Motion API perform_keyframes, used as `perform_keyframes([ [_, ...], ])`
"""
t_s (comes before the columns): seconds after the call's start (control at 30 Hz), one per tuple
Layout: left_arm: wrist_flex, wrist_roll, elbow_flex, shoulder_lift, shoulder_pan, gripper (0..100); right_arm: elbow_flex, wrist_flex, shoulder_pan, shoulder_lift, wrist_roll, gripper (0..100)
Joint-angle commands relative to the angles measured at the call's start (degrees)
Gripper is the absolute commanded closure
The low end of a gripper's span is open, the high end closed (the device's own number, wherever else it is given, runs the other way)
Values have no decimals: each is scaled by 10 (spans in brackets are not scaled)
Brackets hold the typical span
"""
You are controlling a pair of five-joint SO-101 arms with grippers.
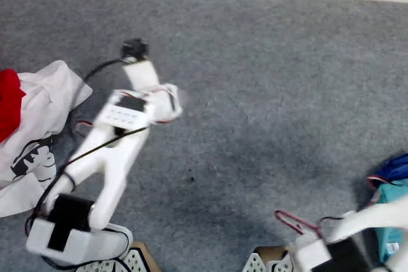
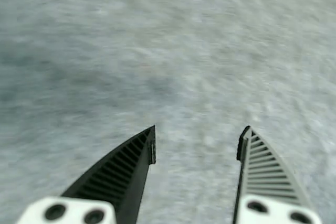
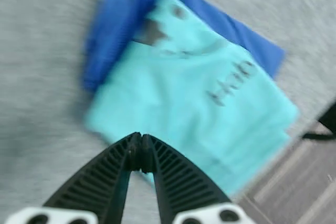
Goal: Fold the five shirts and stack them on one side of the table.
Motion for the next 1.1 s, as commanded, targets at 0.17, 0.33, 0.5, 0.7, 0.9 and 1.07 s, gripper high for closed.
perform_keyframes([
  [0.17,236,3,-120,-160,-231,730,-10,62,-263,-108,-174,992],
  [0.33,290,-83,-119,-206,-375,730,16,65,-402,-110,-214,992],
  [0.5,260,-142,-63,-207,-464,730,145,-6,-525,-111,-163,988],
  [0.7,188,-157,-20,-202,-551,730,302,-132,-680,-117,-165,988],
  [0.9,193,-157,-107,-116,-629,730,354,-256,-765,-111,-243,920],
  [1.07,205,-156,-234,-5,-695,730,461,-379,-764,-117,-291,906],
])
